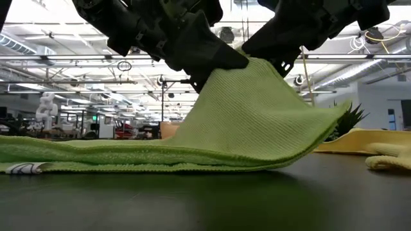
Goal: Fold microfiber towels
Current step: Fold the green towel
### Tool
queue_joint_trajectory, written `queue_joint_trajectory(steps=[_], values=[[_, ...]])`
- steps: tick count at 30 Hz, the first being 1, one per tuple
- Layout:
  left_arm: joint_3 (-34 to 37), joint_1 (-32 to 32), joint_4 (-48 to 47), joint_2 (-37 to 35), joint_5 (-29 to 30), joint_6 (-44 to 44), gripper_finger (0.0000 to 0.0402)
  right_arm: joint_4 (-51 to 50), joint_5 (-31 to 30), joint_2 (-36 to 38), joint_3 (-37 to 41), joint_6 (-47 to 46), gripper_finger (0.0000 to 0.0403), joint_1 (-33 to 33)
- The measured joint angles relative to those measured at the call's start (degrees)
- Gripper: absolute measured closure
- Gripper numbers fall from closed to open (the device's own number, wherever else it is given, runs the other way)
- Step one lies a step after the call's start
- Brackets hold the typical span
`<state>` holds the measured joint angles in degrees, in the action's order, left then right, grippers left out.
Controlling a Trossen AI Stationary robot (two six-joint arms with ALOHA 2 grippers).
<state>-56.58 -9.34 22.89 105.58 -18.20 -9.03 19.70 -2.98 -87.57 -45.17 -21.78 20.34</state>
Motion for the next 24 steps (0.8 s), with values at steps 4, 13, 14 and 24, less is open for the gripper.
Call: queue_joint_trajectory(steps=[4, 13, 14, 24], values=[[0.0, 0.1, -1.0, 0.0, -0.2, 0.6, 0.0393, -0.1, 0.0, 0.0, 0.0, 0.0, 0.0403, 0.0], [0.0, 0.1, -4.3, 0.0, -3.3, 1.0, 0.0339, 0.2, 0.3, 0.2, 0.0, 0.0, 0.0403, 0.0], [0.0, 0.1, -4.7, 0.0, -3.3, 1.0, 0.0333, 0.3, 0.3, 0.3, 0.0, 0.0, 0.0403, 0.0], [0.0, 0.2, -3.4, -0.7, -2.9, 0.8, 0.0316, 0.1, 0.3, 1.9, -0.1, 0.4, 0.0403, 0.0]])
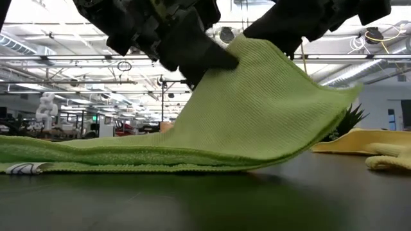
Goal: Fold microfiber towels
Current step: Fold the green towel
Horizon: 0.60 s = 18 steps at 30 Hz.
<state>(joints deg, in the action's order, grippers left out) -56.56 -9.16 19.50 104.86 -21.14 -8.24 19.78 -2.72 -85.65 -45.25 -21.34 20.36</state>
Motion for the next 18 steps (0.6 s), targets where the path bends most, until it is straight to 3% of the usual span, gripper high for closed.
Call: queue_joint_trajectory(steps=[18], values=[[-0.3, 0.5, -0.5, -3.7, -1.1, -1.3, 0.0316, -0.8, -0.2, 0.0, 0.0, 0.2, 0.0403, -0.1]])
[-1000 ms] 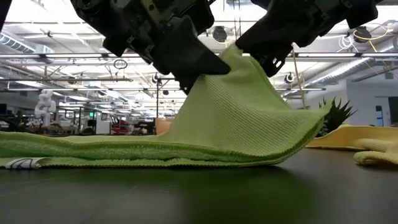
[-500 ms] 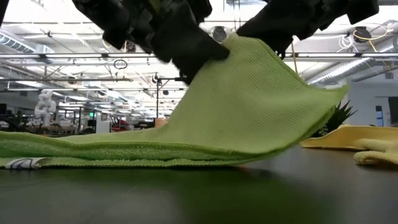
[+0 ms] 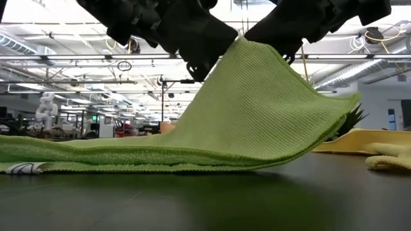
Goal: Fold microfiber towels
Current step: Fold the green towel
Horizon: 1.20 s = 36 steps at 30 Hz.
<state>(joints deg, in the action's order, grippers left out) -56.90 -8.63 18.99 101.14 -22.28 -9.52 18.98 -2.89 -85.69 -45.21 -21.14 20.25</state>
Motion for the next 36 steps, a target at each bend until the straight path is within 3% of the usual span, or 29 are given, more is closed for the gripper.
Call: queue_joint_trajectory(steps=[36], values=[[0.0, -2.2, 0.8, 0.1, 4.8, -1.2, 0.0316, 0.0, -0.2, 0.0, 0.0, 0.4, 0.0403, -0.1]])
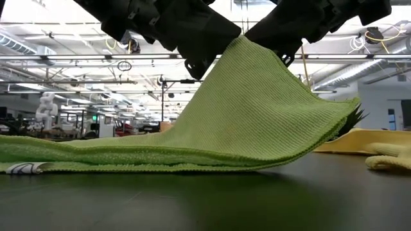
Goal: Fold microfiber towels
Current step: Fold the green towel
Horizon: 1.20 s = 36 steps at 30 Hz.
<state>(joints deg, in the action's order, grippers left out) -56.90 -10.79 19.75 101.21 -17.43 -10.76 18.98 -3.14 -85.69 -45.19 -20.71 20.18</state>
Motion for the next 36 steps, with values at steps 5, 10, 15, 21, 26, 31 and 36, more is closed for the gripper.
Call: queue_joint_trajectory(steps=[5, 10, 15, 21, 26, 31, 36], values=[[0.0, -0.1, -0.6, 0.0, 0.0, 0.1, 0.0316, 0.0, 0.0, 0.0, 0.0, 0.0, 0.0403, 0.0], [0.0, -0.2, -0.2, 0.0, 0.1, 1.6, 0.0316, 0.0, 0.0, 0.0, 0.0, 0.0, 0.0403, -0.3], [0.0, -0.4, -0.4, 0.0, 2.1, 1.5, 0.0315, 0.0, 0.2, 0.0, 0.0, 0.2, 0.0403, -0.7], [0.0, -0.4, -0.5, 0.0, 2.5, 1.0, 0.0315, 0.0, 0.3, 0.0, 0.0, 0.4, 0.0403, -0.8], [0.0, -0.4, -0.6, 0.0, 2.6, 0.4, 0.0315, 0.0, 0.2, 0.0, 0.0, 0.4, 0.0403, -0.8], [0.0, -0.4, -1.3, 0.0, 2.6, 0.1, 0.0316, 0.7, 0.2, 0.0, 0.0, 0.4, 0.0403, -0.8], [0.0, -0.4, -1.3, 0.0, 2.8, 0.0, 0.0316, 3.6, 0.3, 0.0, 0.0, 1.0, 0.0403, -0.8]])
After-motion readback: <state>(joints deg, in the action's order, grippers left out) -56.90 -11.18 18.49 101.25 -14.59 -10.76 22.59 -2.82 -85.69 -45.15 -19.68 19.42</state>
